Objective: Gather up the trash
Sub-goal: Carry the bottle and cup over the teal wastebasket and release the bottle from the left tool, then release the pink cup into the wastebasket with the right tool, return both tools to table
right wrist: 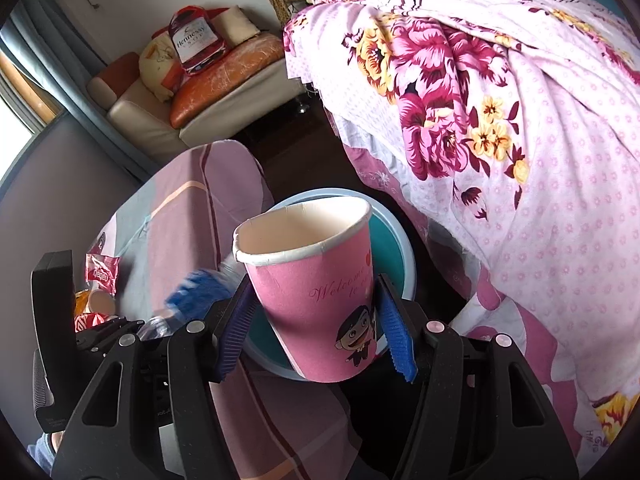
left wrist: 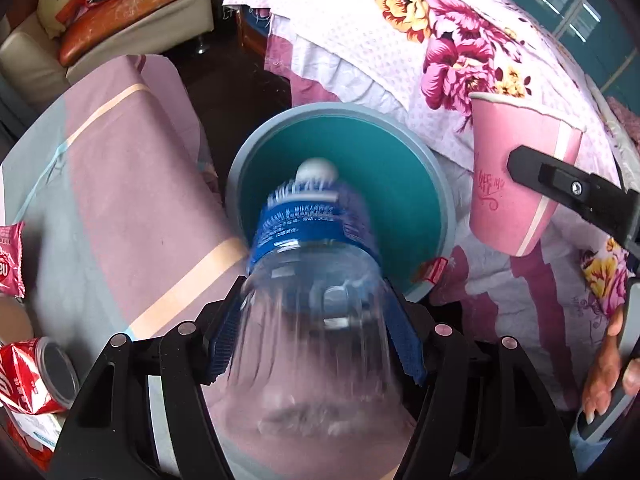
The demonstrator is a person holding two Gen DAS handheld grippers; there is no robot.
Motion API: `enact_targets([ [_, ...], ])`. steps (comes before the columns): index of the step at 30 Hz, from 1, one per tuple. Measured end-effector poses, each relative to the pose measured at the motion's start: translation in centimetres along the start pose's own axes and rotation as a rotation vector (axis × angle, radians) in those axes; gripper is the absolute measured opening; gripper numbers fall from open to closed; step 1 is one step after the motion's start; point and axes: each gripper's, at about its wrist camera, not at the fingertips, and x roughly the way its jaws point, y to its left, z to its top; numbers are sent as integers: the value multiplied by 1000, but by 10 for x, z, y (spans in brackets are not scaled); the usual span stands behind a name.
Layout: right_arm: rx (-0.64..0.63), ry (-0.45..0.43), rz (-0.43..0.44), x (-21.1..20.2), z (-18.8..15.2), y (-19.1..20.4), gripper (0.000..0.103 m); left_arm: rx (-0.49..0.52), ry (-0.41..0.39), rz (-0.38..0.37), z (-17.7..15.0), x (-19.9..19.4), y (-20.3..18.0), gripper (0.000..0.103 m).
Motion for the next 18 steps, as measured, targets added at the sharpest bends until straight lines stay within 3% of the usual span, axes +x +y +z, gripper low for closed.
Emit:
enact_targets([
  [3, 3, 8, 0, 4, 1, -1, 57, -20, -10, -5, 1, 0, 3, 78],
  [18, -19, 27, -7, 9, 1, 8, 57, -64, -50, -10, -14, -26, 17, 79],
])
